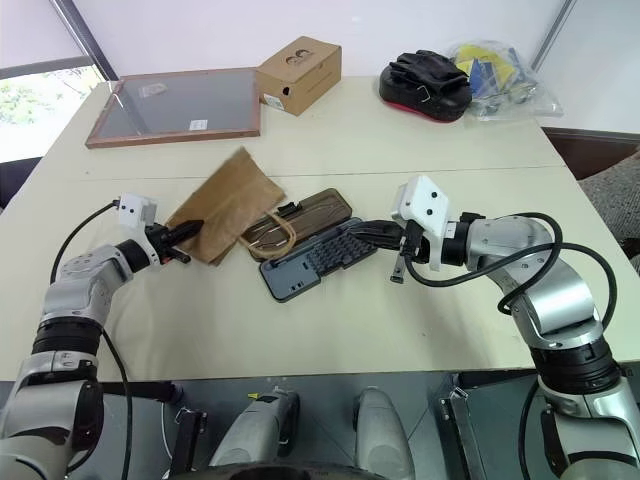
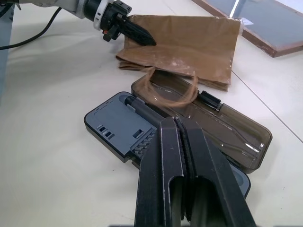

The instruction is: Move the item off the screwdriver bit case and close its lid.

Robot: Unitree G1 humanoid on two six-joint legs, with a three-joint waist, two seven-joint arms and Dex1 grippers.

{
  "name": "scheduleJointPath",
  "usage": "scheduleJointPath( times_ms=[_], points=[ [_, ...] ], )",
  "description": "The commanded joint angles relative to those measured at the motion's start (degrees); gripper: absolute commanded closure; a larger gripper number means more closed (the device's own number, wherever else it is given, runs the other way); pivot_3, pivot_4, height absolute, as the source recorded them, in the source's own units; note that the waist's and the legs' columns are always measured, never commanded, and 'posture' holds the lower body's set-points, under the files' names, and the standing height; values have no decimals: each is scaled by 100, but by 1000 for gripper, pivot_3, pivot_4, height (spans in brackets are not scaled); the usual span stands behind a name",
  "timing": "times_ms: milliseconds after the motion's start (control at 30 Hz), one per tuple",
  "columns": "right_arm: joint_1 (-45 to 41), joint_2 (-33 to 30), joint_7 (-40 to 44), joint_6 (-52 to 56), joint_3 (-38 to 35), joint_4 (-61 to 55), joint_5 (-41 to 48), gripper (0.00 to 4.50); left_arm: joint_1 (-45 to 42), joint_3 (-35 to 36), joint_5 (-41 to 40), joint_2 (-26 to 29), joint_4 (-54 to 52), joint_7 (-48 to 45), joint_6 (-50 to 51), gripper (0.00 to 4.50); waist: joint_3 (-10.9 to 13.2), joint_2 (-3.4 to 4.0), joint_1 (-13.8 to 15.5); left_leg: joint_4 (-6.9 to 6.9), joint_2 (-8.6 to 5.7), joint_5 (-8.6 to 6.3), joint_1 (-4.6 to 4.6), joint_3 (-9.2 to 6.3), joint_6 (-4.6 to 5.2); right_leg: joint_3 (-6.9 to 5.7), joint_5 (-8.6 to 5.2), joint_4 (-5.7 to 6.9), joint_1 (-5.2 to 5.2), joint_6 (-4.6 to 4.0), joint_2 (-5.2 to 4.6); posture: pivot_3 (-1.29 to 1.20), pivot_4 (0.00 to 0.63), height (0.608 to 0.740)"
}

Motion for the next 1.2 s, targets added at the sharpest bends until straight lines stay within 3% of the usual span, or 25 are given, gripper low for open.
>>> scheduleJointPath(
  times_ms=[33, 200, 533, 867, 1000, 1167, 1200],
  points=[
    [-52, 2, -11, -107, -98, -224, 38, 4500, 13, 356, -122, -39, -306, 375, -13, 4437, 0, 0, -1, 0, 0, 0, 0, -1, 0, 0, 0, 0, 0, 0, 0, 0, 150, 740],
    [-88, 48, 4, -125, -27, -194, 26, 4500, -51, 1013, -208, -151, -527, 1519, -148, 4437, 0, 0, -3, 0, 0, 0, 0, -8, 0, 0, 0, 0, 0, 0, 0, 0, 150, 740],
    [-168, 128, 98, -223, 94, -49, -5, 4500, 90, 2541, -241, -325, -1110, 4665, 135, 4437, -2, -4, 11, 2, -1, 0, 0, -10, -1, 0, 4, 1, 0, 6, -1, 0, 150, 740],
    [-241, 176, 201, -310, 156, 76, -44, 4500, 514, 2829, -183, -531, -1083, 5732, 312, 4437, -6, -14, 18, 3, -4, 1, 0, -9, -2, -1, 6, 2, 1, 8, -1, 0, 150, 740],
    [-199, 158, 209, -296, 133, 33, -44, 4500, 621, 2787, -209, -586, -1120, 5808, 308, 2672, -6, -15, 17, 3, -5, 1, 0, -8, -2, 0, 6, 2, 1, 8, -2, 0, 150, 740],
    [-148, 136, 206, -275, 91, -2, -38, 4500, 684, 2637, 22, -716, -1341, 6048, 39, 63, -7, -15, 15, 3, -5, 1, 0, -7, -2, 0, 6, 3, 1, 8, -1, 0, 150, 740],
    [-144, 132, 207, -275, 87, 0, -39, 4500, 686, 2632, 59, -747, -1419, 6119, 15, 25, -7, -15, 17, 3, -4, 1, 0, -8, -2, 0, 6, 3, 1, 8, -1, 0, 150, 740]
  ],
)
